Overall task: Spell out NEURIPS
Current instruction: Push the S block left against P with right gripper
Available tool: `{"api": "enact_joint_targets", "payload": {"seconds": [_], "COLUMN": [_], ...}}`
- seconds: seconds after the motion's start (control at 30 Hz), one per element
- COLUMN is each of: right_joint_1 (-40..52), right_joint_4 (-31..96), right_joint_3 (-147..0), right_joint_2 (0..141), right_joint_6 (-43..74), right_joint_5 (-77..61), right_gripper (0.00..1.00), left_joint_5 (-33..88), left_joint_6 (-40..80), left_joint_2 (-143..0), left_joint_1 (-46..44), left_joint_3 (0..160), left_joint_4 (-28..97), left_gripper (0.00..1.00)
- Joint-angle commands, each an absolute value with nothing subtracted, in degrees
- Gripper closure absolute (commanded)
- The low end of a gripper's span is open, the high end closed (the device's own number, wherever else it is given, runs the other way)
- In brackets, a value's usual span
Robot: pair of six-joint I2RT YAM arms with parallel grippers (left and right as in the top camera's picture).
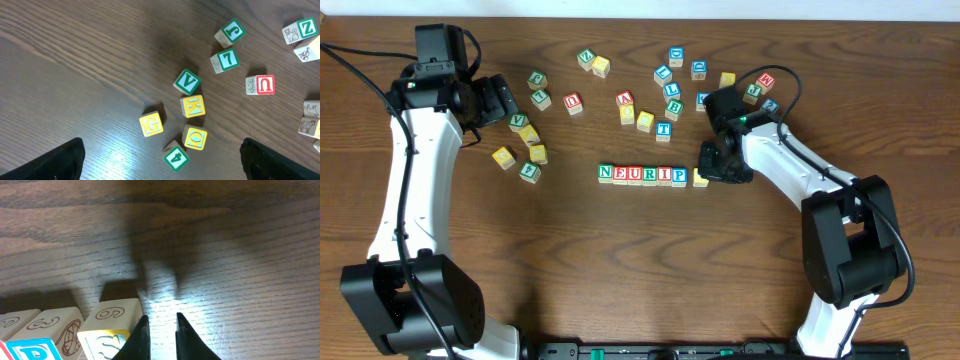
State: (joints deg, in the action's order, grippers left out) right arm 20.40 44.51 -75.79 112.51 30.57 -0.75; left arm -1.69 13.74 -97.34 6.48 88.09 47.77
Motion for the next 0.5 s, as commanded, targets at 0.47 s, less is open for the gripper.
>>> {"api": "enact_joint_targets", "payload": {"seconds": [0.47], "right_joint_1": [22.3], "right_joint_4": [42.2], "right_joint_3": [-76.0], "right_joint_2": [113.3], "right_joint_6": [29.4], "right_joint_5": [-1.2], "right_gripper": [0.86], "left_joint_5": [-2.2], "left_joint_6": [13.9], "left_joint_2": [-98.1], "left_joint_1": [6.6], "left_joint_3": [88.6], "left_joint_4": [47.9], "left_gripper": [0.02]}}
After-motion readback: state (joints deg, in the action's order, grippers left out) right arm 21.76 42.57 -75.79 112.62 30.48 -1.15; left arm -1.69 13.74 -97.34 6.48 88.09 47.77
